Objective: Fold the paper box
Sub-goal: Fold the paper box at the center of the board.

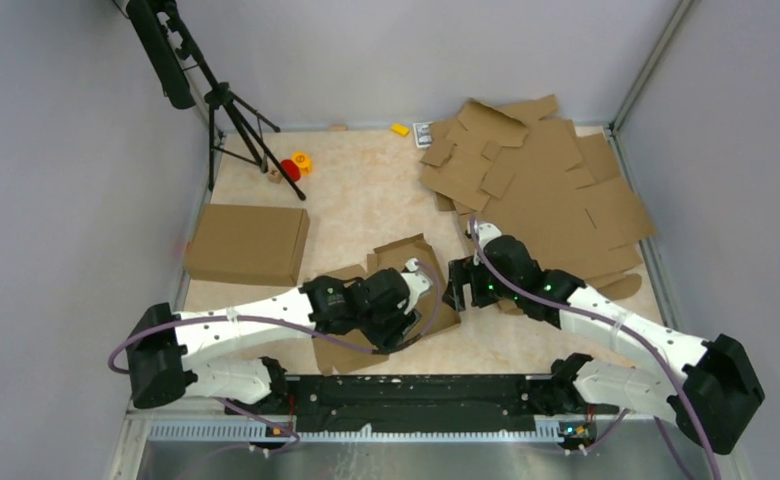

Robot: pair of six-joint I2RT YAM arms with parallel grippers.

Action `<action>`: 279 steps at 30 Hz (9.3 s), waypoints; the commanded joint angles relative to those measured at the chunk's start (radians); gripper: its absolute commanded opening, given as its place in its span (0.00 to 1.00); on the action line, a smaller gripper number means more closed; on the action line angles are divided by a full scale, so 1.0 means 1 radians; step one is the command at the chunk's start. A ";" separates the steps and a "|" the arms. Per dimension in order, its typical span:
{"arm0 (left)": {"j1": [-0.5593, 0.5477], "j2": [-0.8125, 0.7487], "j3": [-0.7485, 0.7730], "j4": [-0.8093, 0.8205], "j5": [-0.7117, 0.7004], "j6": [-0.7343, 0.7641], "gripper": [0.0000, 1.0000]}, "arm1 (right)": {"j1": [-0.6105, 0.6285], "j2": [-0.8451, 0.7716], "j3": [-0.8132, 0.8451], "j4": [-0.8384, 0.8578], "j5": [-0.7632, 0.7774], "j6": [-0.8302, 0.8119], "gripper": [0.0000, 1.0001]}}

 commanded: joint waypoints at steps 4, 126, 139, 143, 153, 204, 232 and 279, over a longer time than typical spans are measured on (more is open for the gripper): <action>-0.091 -0.011 -0.072 0.182 -0.132 -0.056 0.57 | 0.005 0.116 -0.033 0.147 0.062 0.090 0.75; 0.022 0.311 -0.022 0.457 0.106 0.108 0.11 | 0.008 0.440 0.431 -0.324 0.358 -0.211 0.00; 0.056 0.399 -0.020 0.572 0.078 0.110 0.10 | 0.088 0.464 0.567 -0.488 0.460 -0.185 0.00; 0.061 0.403 -0.027 0.603 0.076 0.115 0.10 | 0.106 0.505 0.585 -0.513 0.518 -0.169 0.00; 0.067 0.330 -0.082 0.647 0.093 0.075 0.23 | 0.153 0.567 0.620 -0.561 0.694 -0.133 0.00; 0.324 0.183 -0.334 0.575 0.096 -0.343 0.32 | 0.285 0.644 0.669 -0.446 0.585 -0.151 0.19; 0.324 0.167 -0.326 0.551 0.096 -0.330 0.33 | -0.147 0.296 0.286 -0.019 -0.257 -0.138 0.55; 0.218 0.114 -0.300 0.528 0.093 -0.434 0.34 | -0.309 0.337 0.273 0.085 -0.474 -0.096 0.74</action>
